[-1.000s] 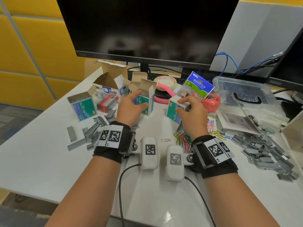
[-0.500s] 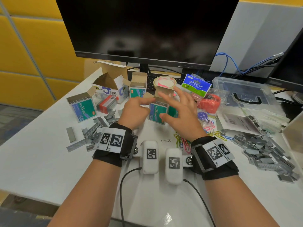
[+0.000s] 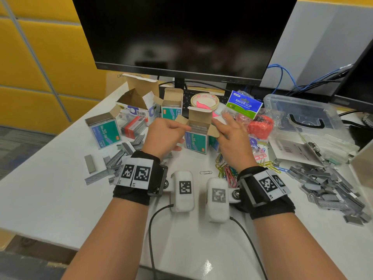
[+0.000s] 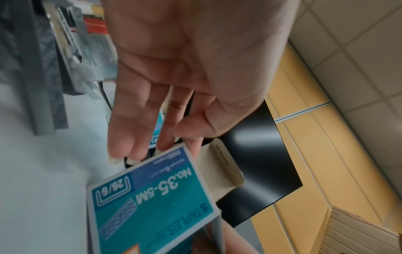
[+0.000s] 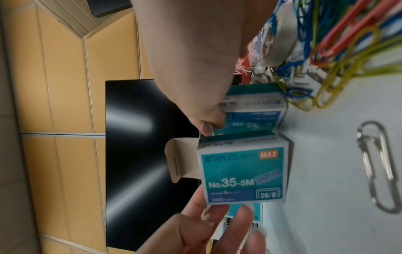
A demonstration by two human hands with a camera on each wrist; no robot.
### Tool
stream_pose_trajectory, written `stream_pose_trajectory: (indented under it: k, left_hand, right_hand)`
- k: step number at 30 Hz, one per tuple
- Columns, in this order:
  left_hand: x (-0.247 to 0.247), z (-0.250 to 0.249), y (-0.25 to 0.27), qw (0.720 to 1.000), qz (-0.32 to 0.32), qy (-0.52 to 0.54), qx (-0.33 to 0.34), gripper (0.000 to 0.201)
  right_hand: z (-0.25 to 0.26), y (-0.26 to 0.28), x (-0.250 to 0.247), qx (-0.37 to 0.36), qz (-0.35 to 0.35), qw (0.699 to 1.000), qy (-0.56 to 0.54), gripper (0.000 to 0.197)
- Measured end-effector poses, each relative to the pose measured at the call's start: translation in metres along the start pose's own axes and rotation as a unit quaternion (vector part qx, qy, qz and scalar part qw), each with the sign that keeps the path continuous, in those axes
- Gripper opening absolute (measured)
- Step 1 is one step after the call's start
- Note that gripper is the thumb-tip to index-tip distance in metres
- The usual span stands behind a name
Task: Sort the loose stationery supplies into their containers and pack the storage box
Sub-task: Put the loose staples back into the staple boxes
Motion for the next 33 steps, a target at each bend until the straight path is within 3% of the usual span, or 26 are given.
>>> stream_pose_trajectory:
  k: [7,13,18,23,25,29,33]
  left_hand:
    - [-0.001,-0.004,0.002,0.999,-0.018,-0.022,0.023,0.027]
    - [0.001,-0.01,0.003,0.997,-0.03,-0.038,0.052,0.024]
    - [0.001,-0.011,0.003,0.998,-0.014,-0.021,0.052,0.032]
    - [-0.016,0.0,-0.001,0.998,-0.041,-0.037,0.023,0.033]
    - [-0.025,0.01,-0.005,0.994,-0.047,-0.098,-0.004,0.035]
    - [-0.027,0.024,-0.008,0.973,0.022,-0.227,-0.043,0.032]
    - [-0.025,0.031,-0.007,0.956,0.067,-0.279,-0.066,0.026]
  right_hand:
    - [0.009,0.01,0.01,0.011,0.066,0.995,0.071,0.066]
    - [0.016,0.015,0.007,-0.008,0.073,0.997,0.005,0.076]
    - [0.008,0.011,0.007,0.004,0.062,0.998,-0.001,0.044]
    - [0.007,0.008,0.005,0.0,0.043,0.999,0.024,0.041]
    - [0.007,0.008,0.002,-0.002,0.033,0.999,0.014,0.04]
    - [0.006,0.006,-0.001,-0.012,0.009,1.0,-0.024,0.036]
    - [0.0,0.005,-0.013,0.001,-0.054,0.995,-0.086,0.033]
Point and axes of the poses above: each hand's wrist, its own y-axis away from the middle knuckle, its own x-axis out of the palm, z = x × y, the point moved 9 cm from there along -y, towards the middle knuckle, and after that the axes turned 6 degrees about x, right-handed, at the moved point
